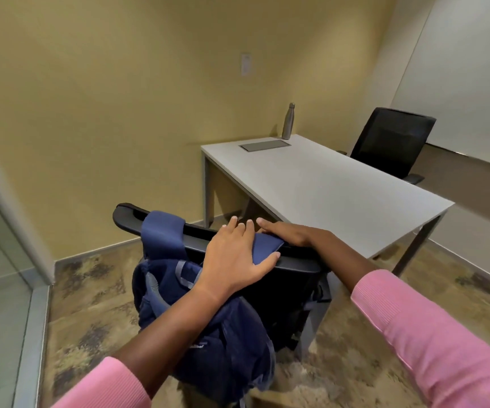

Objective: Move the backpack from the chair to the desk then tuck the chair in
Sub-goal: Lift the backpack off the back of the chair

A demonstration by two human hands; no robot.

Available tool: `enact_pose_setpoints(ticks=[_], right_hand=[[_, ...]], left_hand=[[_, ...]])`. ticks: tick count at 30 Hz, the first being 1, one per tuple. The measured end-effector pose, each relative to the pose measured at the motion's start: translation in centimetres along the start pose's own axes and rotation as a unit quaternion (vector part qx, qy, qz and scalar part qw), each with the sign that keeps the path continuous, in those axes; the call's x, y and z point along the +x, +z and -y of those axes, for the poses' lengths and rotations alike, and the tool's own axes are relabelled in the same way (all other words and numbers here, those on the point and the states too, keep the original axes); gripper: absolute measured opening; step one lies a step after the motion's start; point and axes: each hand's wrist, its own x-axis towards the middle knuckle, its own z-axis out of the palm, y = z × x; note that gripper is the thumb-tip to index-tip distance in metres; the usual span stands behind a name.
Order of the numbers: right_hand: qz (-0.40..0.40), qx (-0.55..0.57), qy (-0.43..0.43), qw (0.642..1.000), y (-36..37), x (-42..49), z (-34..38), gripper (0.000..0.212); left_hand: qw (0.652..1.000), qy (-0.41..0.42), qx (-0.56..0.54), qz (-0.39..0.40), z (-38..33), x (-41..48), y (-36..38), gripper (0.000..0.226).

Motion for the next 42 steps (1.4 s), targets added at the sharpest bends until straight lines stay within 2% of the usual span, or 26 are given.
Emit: enact_pose_setpoints(ticks=[5,7,12,16,19,23,27,33,35,37,40,42], right_hand=[[-0.063,-0.002,-0.047,0.997,-1.3,-0.9,-1.6,0.059],[-0.104,-0.009,-0.055,0.993,-2.0,-1.2,-2.4,0.057],[-0.147,-0.122,-0.061,0.98,-3.3,-1.9,-3.4,0.047],[-0.203,-0.161,-0.051,0.964,-3.5,-2.0,-4.2,0.056],[-0.223,-0.121,-0.082,0.964,-4.2,-2.5,-5.1,0.054],[-0.172,0.014,-0.119,0.978,-5.3,-2.9,-6.0,0.053],[-0.111,0.162,-0.082,0.977,-5.9,-2.4,-7.5,0.062],[-0.029,0.287,-0.016,0.957,-2.3,0.8,-12.9,0.075],[-0.057,0.289,-0.009,0.956,-1.2,1.2,-13.8,0.075],[-0.102,0.302,-0.005,0.948,-0.7,1.1,-13.6,0.066],[-0.168,0.272,-0.002,0.947,-0.7,0.6,-12.9,0.059],[-0.198,0.244,0.002,0.949,-0.9,0.0,-12.9,0.058]], left_hand=[[1.0,0.023,-0.012,-0.006,-0.9,-0.2,-0.2,0.079],[0.999,0.043,-0.012,0.001,-1.2,-0.2,-0.4,0.082],[0.998,0.06,-0.015,0.022,-2.2,-0.1,-0.2,0.089],[0.997,0.08,-0.003,0.018,-2.9,0.2,0.0,0.081],[0.996,0.09,-0.018,0.009,-3.4,0.4,0.1,0.069],[0.996,0.089,-0.027,0.008,-3.0,0.9,0.7,0.068],[0.997,0.074,-0.001,0.01,-2.5,0.7,1.1,0.07],[0.997,0.078,-0.005,0.01,-1.5,0.9,1.1,0.075],[0.996,0.086,-0.002,0.008,-1.6,1.1,1.2,0.079],[0.997,0.078,-0.001,0.019,-2.1,1.4,1.1,0.083],[0.995,0.068,0.011,0.072,-3.8,2.3,1.5,0.091],[0.992,0.075,0.016,0.097,-5.2,3.0,1.9,0.085]])
